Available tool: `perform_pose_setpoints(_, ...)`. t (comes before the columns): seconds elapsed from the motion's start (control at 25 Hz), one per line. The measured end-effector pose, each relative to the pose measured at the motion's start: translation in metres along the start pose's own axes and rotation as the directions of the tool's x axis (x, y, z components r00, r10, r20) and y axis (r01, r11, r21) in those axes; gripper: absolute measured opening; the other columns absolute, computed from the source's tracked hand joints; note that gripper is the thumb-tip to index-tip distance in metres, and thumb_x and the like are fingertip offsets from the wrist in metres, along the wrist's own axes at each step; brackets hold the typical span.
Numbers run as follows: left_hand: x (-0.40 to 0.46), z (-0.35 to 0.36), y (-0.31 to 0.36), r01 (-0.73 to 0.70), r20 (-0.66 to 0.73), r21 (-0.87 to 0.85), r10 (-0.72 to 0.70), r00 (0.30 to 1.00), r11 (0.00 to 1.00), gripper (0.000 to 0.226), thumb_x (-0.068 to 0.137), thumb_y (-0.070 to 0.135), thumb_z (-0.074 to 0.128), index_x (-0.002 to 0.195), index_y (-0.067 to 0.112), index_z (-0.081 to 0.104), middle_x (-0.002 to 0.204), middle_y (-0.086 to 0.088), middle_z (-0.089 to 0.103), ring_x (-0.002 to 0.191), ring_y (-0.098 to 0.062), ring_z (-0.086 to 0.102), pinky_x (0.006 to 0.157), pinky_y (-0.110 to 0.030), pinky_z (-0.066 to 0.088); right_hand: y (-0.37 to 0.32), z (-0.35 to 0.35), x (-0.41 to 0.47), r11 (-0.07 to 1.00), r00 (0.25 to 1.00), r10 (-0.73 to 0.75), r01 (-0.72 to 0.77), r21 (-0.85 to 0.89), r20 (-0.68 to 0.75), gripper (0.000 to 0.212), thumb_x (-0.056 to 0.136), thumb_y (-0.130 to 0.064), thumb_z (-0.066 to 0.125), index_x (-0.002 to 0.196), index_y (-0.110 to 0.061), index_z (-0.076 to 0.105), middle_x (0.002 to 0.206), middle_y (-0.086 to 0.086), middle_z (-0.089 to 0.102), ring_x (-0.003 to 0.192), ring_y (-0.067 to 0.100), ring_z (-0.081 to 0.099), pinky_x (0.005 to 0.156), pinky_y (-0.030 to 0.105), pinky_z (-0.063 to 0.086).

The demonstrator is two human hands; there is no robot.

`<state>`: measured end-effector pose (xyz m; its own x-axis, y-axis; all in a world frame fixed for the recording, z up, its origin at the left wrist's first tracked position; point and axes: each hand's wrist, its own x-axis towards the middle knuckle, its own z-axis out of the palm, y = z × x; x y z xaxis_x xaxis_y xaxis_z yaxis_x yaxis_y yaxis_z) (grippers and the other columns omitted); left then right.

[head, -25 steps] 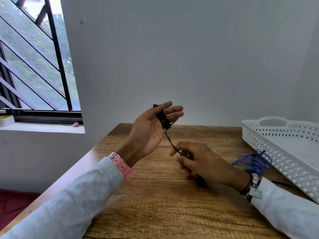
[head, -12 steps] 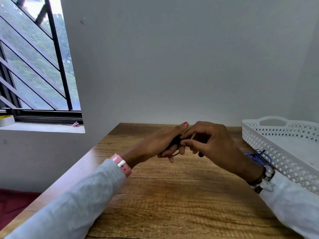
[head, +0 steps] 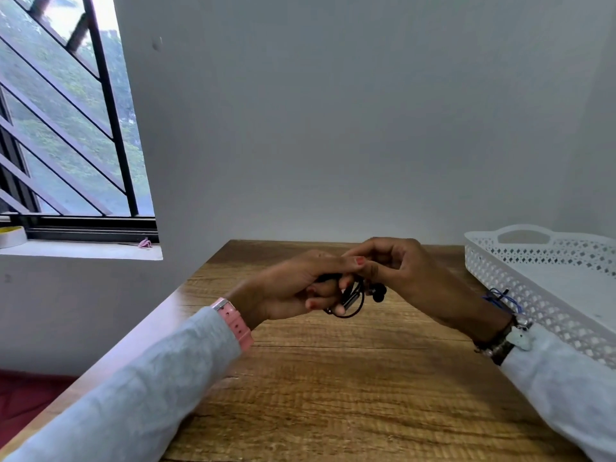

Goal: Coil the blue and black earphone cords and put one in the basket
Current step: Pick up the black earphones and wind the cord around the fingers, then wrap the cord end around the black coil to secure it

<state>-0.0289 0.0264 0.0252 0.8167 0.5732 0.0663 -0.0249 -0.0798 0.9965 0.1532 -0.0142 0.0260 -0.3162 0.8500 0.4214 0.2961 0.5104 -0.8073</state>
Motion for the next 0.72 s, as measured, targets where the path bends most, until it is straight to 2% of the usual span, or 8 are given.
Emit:
perform_pose_setpoints(0.08,0.002,0.003,0.0,0.001,-0.041,-0.036,-0.002,0.999,0.999,0.029,0.087,0.026,0.057,0.062,0.012,0.058,0.033,0.009,0.036,0.03,-0.005,0.037,0.062,-0.024,0.052,0.001,-0.004,0.001,1.0,1.0,0.012,-0.012,0.012,0.008,0.029,0.08,-0.029,0.062,0.103,-0.013,0.067,0.087,-0.001,0.074,0.082,0.014,0.069,0.07,0.023,0.054)
perform_pose_setpoints(0.2,0.005,0.008,-0.002,-0.035,-0.143,-0.102,0.02,0.989,0.994,0.021,0.086,0.02,0.055,0.069,0.007,0.058,0.038,0.007,0.043,0.035,-0.004,0.038,0.061,-0.021,0.05,0.0,-0.006,0.001,0.999,1.0,0.025,-0.025,0.025,-0.013,0.023,0.081,-0.023,0.063,0.101,-0.011,0.067,0.081,-0.007,0.073,0.075,0.004,0.068,0.063,0.014,0.05)
perform_pose_setpoints(0.32,0.011,0.009,-0.008,-0.119,-0.236,-0.227,0.064,0.97,0.967,0.016,0.085,0.017,0.055,0.083,0.001,0.06,0.053,0.001,0.049,0.047,-0.007,0.047,0.063,-0.022,0.05,0.0,-0.011,0.002,0.998,0.995,0.034,-0.039,-0.052,-0.089,0.014,0.086,-0.014,0.062,0.099,-0.013,0.067,0.082,-0.002,0.074,0.076,0.01,0.071,0.065,0.015,0.052)
perform_pose_setpoints(0.44,0.016,0.011,-0.015,-0.153,-0.308,-0.165,0.097,0.946,0.974,0.018,0.088,0.015,0.053,0.09,0.0,0.062,0.061,-0.002,0.051,0.059,-0.012,0.055,0.07,-0.025,0.052,-0.006,-0.02,0.0,0.988,0.99,0.076,-0.09,-0.122,-0.121,0.01,0.086,-0.014,0.064,0.096,-0.012,0.063,0.074,0.003,0.073,0.064,0.007,0.068,0.053,0.014,0.047)
perform_pose_setpoints(0.52,0.016,0.016,-0.017,-0.124,-0.333,-0.113,0.08,0.94,0.986,0.017,0.09,0.013,0.051,0.086,0.001,0.063,0.061,-0.002,0.051,0.061,-0.014,0.057,0.074,-0.03,0.053,-0.01,-0.025,-0.001,0.971,0.99,0.123,-0.135,-0.198,-0.075,0.008,0.086,-0.012,0.065,0.092,-0.01,0.061,0.077,0.006,0.071,0.061,0.002,0.066,0.051,0.011,0.045)
perform_pose_setpoints(0.6,0.016,0.022,-0.02,-0.076,-0.346,-0.112,0.033,0.938,0.991,0.018,0.091,0.011,0.05,0.082,0.002,0.063,0.059,-0.003,0.051,0.059,-0.015,0.057,0.078,-0.034,0.054,-0.014,-0.032,-0.004,0.953,0.976,0.217,-0.204,-0.226,0.034,0.008,0.086,-0.01,0.064,0.093,-0.008,0.061,0.084,0.01,0.071,0.065,0.005,0.065,0.055,0.014,0.049)
perform_pose_setpoints(0.72,0.016,0.025,-0.02,-0.042,-0.354,-0.089,0.007,0.935,0.995,0.019,0.09,0.01,0.052,0.079,0.002,0.064,0.056,-0.002,0.051,0.057,-0.014,0.058,0.076,-0.036,0.056,-0.019,-0.056,-0.012,0.9,0.887,0.409,-0.355,-0.251,0.214,0.019,0.086,-0.006,0.062,0.106,-0.008,0.061,0.1,0.014,0.069,0.086,0.018,0.07,0.075,0.028,0.059)
